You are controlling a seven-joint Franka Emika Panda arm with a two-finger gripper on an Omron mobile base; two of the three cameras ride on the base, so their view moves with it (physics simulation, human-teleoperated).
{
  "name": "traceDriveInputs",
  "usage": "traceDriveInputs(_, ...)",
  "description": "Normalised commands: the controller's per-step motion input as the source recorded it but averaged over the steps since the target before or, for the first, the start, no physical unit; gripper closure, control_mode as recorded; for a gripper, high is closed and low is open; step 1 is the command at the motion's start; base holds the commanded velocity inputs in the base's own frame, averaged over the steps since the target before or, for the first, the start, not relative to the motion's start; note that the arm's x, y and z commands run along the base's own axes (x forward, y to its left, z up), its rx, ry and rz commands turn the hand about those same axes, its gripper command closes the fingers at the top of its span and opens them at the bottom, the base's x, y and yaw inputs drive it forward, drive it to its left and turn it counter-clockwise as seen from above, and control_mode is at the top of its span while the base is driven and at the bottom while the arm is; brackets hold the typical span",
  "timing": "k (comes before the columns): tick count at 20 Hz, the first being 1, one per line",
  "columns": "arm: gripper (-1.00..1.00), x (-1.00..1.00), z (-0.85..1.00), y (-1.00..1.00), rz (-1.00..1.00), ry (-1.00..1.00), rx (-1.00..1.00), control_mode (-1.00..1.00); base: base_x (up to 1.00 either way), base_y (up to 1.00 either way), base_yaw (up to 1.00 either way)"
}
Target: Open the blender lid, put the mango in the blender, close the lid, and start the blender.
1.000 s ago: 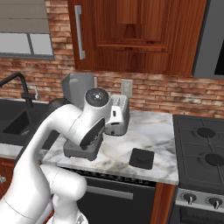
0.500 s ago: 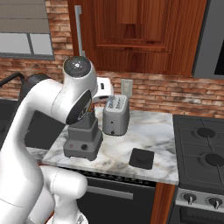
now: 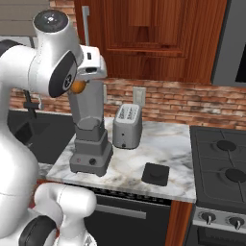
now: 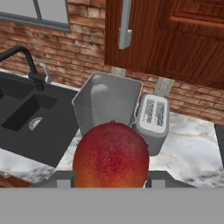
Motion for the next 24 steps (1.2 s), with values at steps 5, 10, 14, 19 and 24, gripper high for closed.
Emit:
traceDriveInputs(5,1.0,0.22,0.09,0.59,0.0,0.0,0.0,-1.0,0.0,0.0,0.0)
traceDriveInputs(10,1.0,0.45,-0.27,0.26,0.0,0.0,0.0,-1.0,0.0,0.0,0.0)
traceDriveInputs(14,1.0,0.51,-0.29,0.03,0.0,0.0,0.0,-1.0,0.0,0.0,0.0)
traceDriveInputs(19,1.0,0.5,-0.31,0.0,0.0,0.0,0.0,-1.0,0.0,0.0,0.0)
traceDriveInputs(24,1.0,0.51,-0.22,0.0,0.0,0.0,0.0,-1.0,0.0,0.0,0.0)
